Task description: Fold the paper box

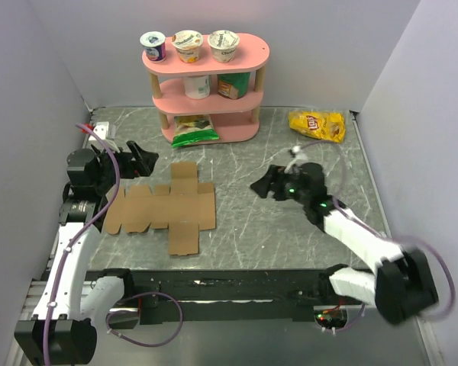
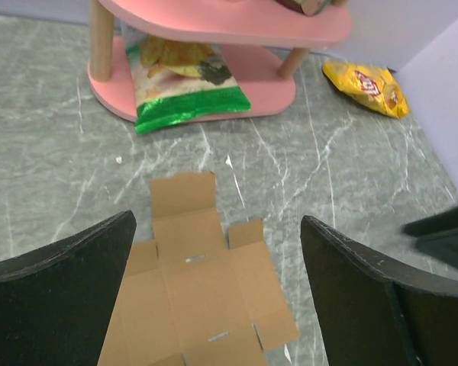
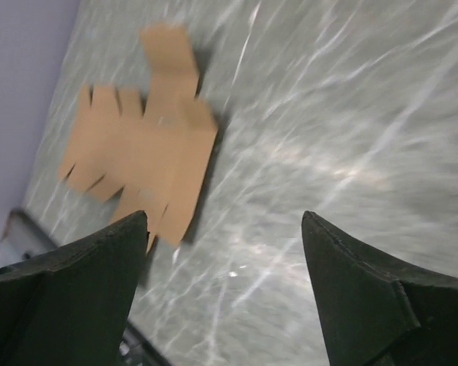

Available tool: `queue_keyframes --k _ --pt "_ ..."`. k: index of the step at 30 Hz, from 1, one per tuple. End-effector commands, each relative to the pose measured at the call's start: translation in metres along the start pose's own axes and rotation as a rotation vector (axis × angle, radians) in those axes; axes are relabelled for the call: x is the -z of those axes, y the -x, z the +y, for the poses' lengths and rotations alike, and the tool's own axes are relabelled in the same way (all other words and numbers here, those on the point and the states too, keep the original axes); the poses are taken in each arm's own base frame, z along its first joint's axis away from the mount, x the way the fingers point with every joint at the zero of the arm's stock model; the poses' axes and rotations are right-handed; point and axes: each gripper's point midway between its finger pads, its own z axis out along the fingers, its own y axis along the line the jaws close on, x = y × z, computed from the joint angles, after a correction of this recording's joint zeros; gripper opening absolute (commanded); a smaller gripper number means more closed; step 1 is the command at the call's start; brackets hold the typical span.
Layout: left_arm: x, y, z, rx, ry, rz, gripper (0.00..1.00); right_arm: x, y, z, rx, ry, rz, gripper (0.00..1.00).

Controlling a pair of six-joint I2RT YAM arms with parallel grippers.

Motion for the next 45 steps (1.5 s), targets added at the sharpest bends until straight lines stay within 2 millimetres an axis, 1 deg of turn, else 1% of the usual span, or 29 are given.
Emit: queue_keyframes --k 1,2,4,5,7,8,10,11,12,14,15,18,27,34,38,41,42,43,45 --pt "-0.001 0.000 -0.011 -0.008 -0.071 -0.007 0.96 -0.042 -0.019 0.041 -0.145 0.204 0.113 0.83" --pt "-0.001 -0.001 -0.015 -0.002 -0.090 -0.006 0.96 -0.057 -0.029 0.043 -0.155 0.214 0.151 0.81" --pt "-0.002 -0.002 -0.016 0.002 -0.099 -0.009 0.96 -0.067 -0.038 0.052 -0.181 0.245 0.192 0.80" --pt "-0.002 -0.002 -0.017 0.008 -0.104 -0.007 0.96 -0.076 -0.046 0.056 -0.191 0.263 0.221 0.80" --pt "-0.002 -0.003 -0.018 0.013 -0.110 0.000 0.96 -0.083 -0.055 0.061 -0.230 0.283 0.254 0.78" --pt "-0.003 -0.005 -0.017 0.016 -0.105 0.007 0.96 -0.088 -0.065 0.067 -0.235 0.304 0.278 0.78" --pt "-0.003 -0.004 -0.017 0.020 -0.106 0.005 0.96 -0.094 -0.077 0.073 -0.253 0.311 0.313 0.77" --pt "-0.003 -0.004 -0.017 0.021 -0.104 0.002 0.96 -0.101 -0.085 0.070 -0.262 0.299 0.333 0.77" --pt "-0.003 -0.005 -0.017 0.021 -0.105 0.004 0.96 -0.104 -0.093 0.076 -0.268 0.307 0.355 0.76" --pt "-0.002 -0.005 -0.018 0.023 -0.112 0.004 0.96 -0.112 -0.104 0.076 -0.281 0.297 0.373 0.76" --pt "-0.002 -0.004 -0.019 0.024 -0.112 0.003 0.96 -0.114 -0.111 0.081 -0.281 0.303 0.386 0.76" --pt "-0.002 -0.004 -0.019 0.026 -0.117 0.003 0.96 -0.123 -0.122 0.082 -0.272 0.278 0.404 0.75" --pt "-0.001 -0.004 -0.022 0.028 -0.130 0.002 0.96 -0.134 -0.128 0.075 -0.257 0.256 0.378 0.73" --pt "0.000 -0.004 -0.023 0.025 -0.134 0.000 0.96 -0.149 -0.135 0.072 -0.255 0.256 0.361 0.73" --pt "0.000 -0.004 -0.024 0.025 -0.141 -0.002 0.96 -0.155 -0.136 0.076 -0.265 0.273 0.346 0.73" --pt "0.000 -0.004 -0.025 0.024 -0.147 -0.001 0.96 -0.161 -0.140 0.075 -0.269 0.260 0.347 0.73" --pt "0.000 -0.004 -0.025 0.026 -0.147 0.001 0.96 -0.162 -0.141 0.076 -0.267 0.265 0.344 0.72" --pt "0.000 -0.005 -0.025 0.026 -0.148 0.001 0.96 -0.163 -0.143 0.073 -0.275 0.258 0.344 0.71" --pt "0.000 -0.004 -0.025 0.025 -0.149 0.000 0.96 -0.164 -0.141 0.077 -0.298 0.283 0.333 0.66"
